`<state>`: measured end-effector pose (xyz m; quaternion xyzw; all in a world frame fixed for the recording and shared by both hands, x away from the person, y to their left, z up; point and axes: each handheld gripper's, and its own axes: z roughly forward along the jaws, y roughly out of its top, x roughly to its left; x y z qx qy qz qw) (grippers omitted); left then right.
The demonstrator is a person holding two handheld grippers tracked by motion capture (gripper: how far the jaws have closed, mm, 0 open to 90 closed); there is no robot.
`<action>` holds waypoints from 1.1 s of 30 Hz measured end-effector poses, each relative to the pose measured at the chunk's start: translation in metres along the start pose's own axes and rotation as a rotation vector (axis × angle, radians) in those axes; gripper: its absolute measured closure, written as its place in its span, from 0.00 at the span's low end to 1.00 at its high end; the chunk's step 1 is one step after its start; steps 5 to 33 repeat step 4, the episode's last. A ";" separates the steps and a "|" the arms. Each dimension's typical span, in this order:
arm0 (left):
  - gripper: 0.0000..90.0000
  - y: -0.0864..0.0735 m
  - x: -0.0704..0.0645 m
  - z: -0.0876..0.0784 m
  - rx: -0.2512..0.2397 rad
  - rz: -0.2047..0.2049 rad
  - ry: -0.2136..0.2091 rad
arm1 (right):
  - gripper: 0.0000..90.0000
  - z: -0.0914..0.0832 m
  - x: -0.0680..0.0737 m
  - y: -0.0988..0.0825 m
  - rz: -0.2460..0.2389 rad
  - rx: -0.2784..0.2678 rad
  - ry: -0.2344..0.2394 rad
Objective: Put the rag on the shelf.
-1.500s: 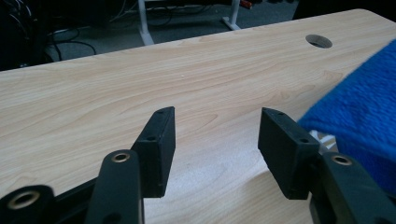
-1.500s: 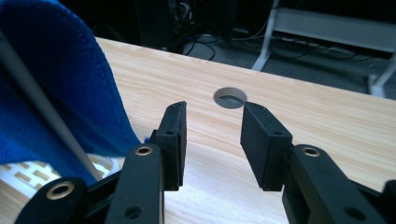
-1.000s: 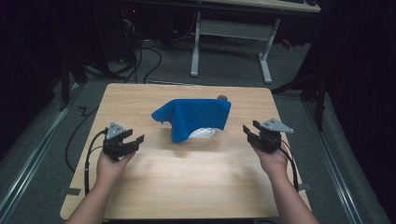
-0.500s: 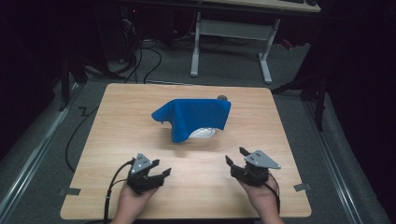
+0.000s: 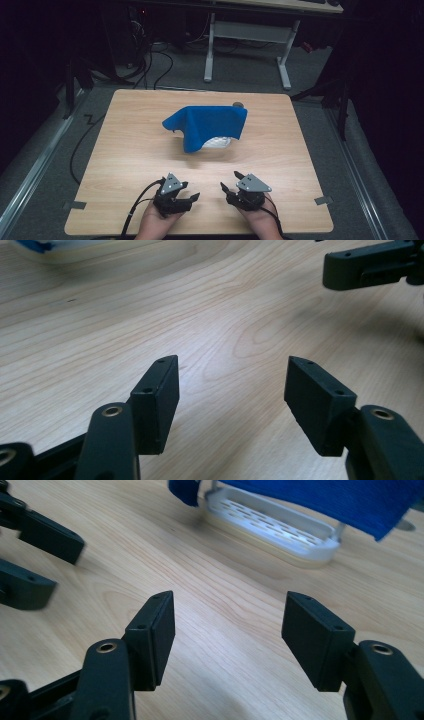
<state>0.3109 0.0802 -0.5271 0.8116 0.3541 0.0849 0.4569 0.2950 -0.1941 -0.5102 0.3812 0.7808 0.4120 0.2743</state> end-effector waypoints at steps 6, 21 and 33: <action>0.43 -0.002 0.004 -0.002 0.002 -0.008 0.011 | 0.43 -0.003 -0.008 -0.004 0.048 0.007 0.005; 0.43 -0.002 0.004 -0.002 0.002 -0.008 0.011 | 0.43 -0.003 -0.008 -0.004 0.048 0.007 0.005; 0.43 -0.002 0.004 -0.002 0.002 -0.008 0.011 | 0.43 -0.003 -0.008 -0.004 0.048 0.007 0.005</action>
